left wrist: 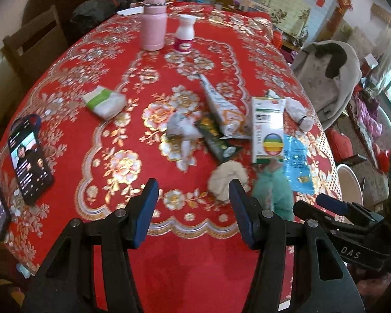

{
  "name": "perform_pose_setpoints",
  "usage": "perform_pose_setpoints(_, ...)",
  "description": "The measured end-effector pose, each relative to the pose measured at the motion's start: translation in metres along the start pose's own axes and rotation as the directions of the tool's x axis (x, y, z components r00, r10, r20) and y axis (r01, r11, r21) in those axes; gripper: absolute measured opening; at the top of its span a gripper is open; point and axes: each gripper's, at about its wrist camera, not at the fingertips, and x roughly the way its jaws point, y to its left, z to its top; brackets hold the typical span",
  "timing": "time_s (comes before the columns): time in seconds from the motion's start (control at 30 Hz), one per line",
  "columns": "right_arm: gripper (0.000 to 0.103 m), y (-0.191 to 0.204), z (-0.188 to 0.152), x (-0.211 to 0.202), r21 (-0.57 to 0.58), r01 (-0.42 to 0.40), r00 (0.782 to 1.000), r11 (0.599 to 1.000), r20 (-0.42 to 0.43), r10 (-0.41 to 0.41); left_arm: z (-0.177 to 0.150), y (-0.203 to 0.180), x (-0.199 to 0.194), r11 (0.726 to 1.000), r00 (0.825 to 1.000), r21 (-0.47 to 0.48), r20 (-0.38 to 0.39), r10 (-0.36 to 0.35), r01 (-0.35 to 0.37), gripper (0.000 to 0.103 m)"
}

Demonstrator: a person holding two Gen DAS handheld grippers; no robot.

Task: Collect trash
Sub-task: 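Grasp the green towel with the right tool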

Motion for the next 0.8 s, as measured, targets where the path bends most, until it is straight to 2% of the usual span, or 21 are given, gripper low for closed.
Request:
perform_pose_setpoints(0.33, 0.07, 0.022, -0.004, 0.019, 0.005, 0.011, 1.0, 1.0, -0.017, -0.011, -0.007, 0.039, 0.001, 0.999, 1.0, -0.043, -0.028, -0.005, 0.004, 0.055)
perform_pose_setpoints(0.67, 0.07, 0.024, 0.001, 0.043, 0.046, 0.008, 0.999, 0.999, -0.042, -0.006, -0.011, 0.042, 0.011, 0.999, 0.997, -0.029, -0.063, -0.037, 0.036, 0.055)
perform_pose_setpoints(0.73, 0.066, 0.026, 0.001, 0.046, 0.039, 0.014, 0.999, 0.999, -0.036, -0.013, -0.01, 0.041, 0.011, 0.999, 0.997, -0.03, -0.064, -0.046, 0.045, 0.055)
perform_pose_setpoints(0.77, 0.057, 0.026, 0.0, 0.048, 0.038, 0.022, 0.999, 0.999, -0.029, -0.021, -0.01, 0.039, 0.011, 0.998, 0.997, -0.028, -0.062, -0.049, 0.047, 0.055)
perform_pose_setpoints(0.8, 0.053, 0.027, 0.0, 0.049, 0.035, 0.028, 0.999, 0.999, -0.024, -0.027, -0.009, 0.038, 0.012, 0.998, 0.997, -0.027, -0.062, -0.051, 0.049, 0.055)
